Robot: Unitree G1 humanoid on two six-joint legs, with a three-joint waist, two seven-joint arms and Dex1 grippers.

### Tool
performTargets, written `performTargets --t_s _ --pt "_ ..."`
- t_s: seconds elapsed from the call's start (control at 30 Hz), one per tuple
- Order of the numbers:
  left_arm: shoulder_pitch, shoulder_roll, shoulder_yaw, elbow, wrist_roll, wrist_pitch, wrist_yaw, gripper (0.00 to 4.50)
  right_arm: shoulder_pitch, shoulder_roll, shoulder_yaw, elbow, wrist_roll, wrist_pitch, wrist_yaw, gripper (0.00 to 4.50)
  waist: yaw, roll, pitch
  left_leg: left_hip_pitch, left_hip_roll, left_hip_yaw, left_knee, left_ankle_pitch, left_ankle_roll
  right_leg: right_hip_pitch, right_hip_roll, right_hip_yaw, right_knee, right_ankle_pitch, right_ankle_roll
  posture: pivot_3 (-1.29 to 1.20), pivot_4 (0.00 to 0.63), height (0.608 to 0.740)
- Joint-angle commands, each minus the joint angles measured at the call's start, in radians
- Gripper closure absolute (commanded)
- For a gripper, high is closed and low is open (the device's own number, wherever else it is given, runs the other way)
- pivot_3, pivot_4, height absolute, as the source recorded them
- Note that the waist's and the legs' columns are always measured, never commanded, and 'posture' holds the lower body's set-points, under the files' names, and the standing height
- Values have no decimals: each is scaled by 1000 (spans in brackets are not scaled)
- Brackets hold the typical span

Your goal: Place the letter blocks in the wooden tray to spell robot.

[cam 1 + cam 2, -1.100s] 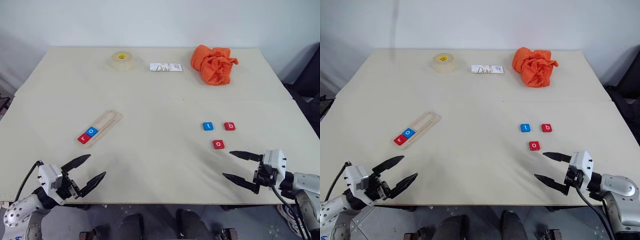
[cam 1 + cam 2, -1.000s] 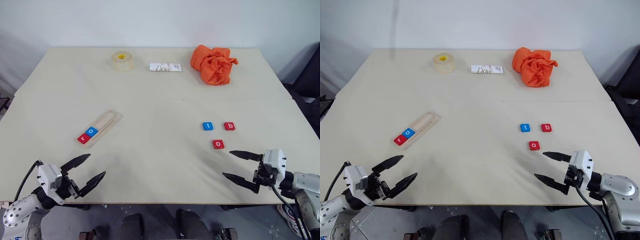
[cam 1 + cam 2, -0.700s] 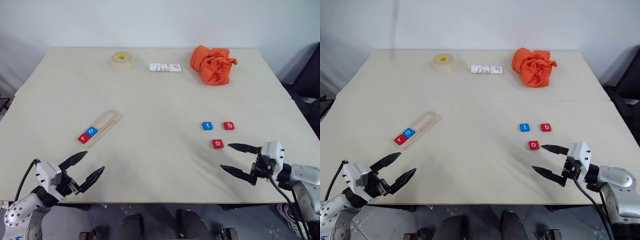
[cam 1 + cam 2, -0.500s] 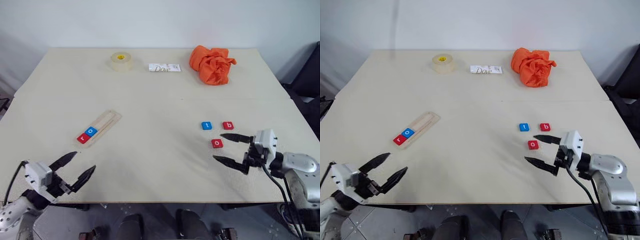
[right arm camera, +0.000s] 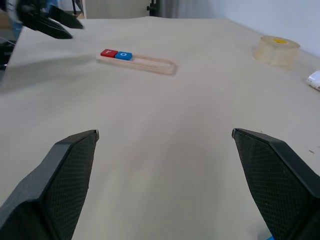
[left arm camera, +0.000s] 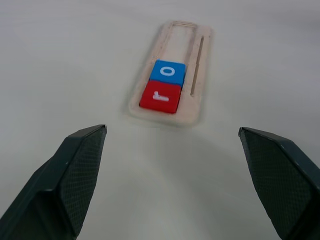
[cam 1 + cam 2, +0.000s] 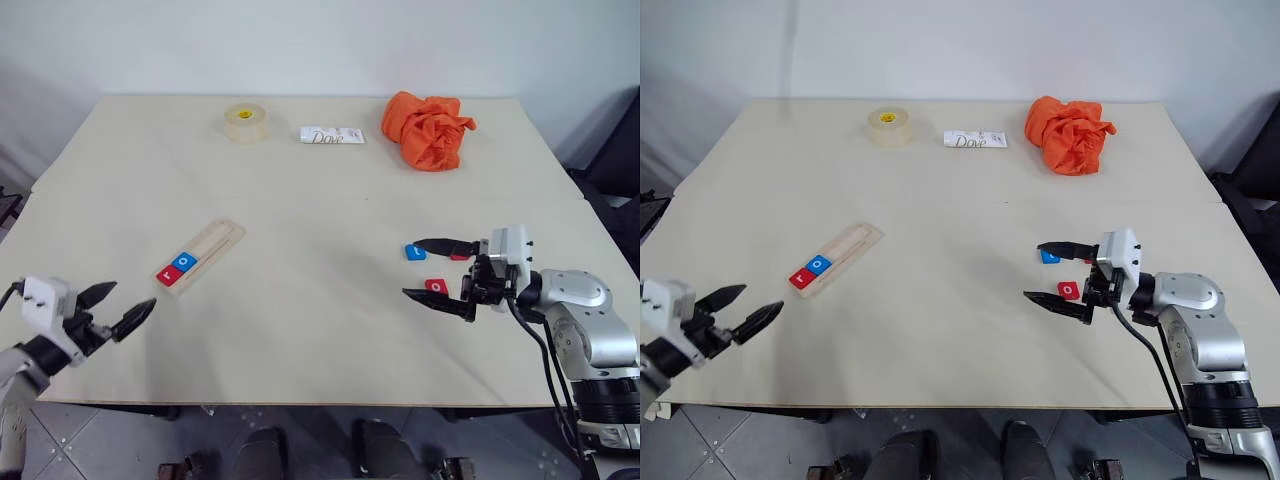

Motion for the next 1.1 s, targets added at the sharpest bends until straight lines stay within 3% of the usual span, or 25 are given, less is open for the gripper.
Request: performTargets --t_s 0.03,0.2,0.33,0.9,1.07,1.1 --pt "-110 46 -64 109 54 -23 -53 0 0 -12 7 -64 21 7 26 22 0 0 0 0 0 0 0 0 -1 -1 1 -1 0 0 0 0 150 740" --pt "-298 82 -175 300 134 -44 -116 0 9 -2 7 -79 24 9 20 22 -2 -1 0 -1 0 2 -1 0 -2 -3 1 -1 1 0 0 0 150 740" --pt "-364 77 -228 367 165 -51 -156 0 28 -5 -2 -74 22 -7 29 22 -1 -1 0 -1 1 4 0 -1 -2 -4 2 -1 3 0 0 0 150 740" --pt "-416 86 -364 497 316 -127 -239 0 93 -8 -19 -61 4 -67 27 22 1 -1 0 0 1 5 3 -1 -2 -4 2 0 6 0 1 0 150 740" --pt "-443 90 -402 555 373 -143 -208 1100 97 -9 -23 -46 2 -91 33 0 2 0 0 2 0 5 4 -1 -2 -3 2 0 8 0 1 0 150 740" --pt "-446 88 -402 558 372 -148 -205 1105 98 -9 -24 -43 1 -95 34 0 1 0 0 3 0 5 4 0 -2 -2 2 0 9 0 1 0 150 740"
